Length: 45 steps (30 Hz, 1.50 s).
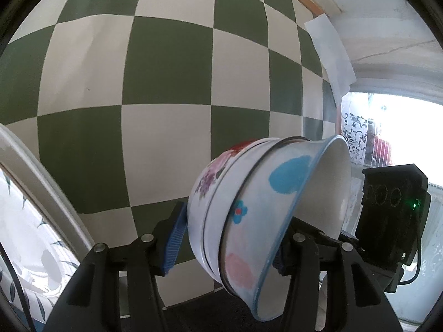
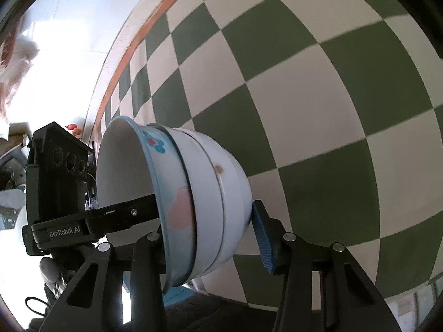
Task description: Organize plates and bowls
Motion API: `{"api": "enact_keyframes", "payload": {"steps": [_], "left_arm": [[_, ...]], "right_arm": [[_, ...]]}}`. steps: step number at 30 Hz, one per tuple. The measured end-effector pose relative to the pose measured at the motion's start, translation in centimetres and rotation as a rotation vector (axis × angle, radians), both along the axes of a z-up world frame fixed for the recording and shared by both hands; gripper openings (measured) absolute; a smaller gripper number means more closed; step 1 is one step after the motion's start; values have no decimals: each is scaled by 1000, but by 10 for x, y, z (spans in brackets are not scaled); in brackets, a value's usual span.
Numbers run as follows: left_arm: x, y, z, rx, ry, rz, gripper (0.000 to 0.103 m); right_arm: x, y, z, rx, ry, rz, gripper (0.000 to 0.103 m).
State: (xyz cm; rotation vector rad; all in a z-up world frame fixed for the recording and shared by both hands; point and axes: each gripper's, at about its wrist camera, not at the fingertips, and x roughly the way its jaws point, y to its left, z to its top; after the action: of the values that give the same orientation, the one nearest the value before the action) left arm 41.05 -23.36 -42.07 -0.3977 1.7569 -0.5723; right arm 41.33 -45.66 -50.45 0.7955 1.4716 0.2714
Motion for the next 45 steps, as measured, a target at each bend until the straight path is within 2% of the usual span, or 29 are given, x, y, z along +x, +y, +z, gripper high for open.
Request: {"api": "enact_keyframes", "payload": {"steps": [9, 17, 21, 27, 33, 45], "left_arm": [[2, 29, 31, -4, -41, 74, 50], [0, 84, 70, -10, -98, 110, 50], [-3, 113, 78, 1, -107, 116, 50], [-7, 165, 77, 29, -105, 148, 50], [-9, 204, 64, 48, -91, 181, 51], [-13, 221, 38, 45, -49, 198, 51]], "right_arm": [[22, 22, 23, -5, -47, 74, 47], [42, 67, 62, -10, -101, 153, 47], [39, 94, 73, 1, -114, 165, 47], [36, 153, 76, 25, -119, 195, 47], [36, 203, 65, 44, -112, 233, 47], [40, 234, 39, 34, -82, 257, 47]]}}
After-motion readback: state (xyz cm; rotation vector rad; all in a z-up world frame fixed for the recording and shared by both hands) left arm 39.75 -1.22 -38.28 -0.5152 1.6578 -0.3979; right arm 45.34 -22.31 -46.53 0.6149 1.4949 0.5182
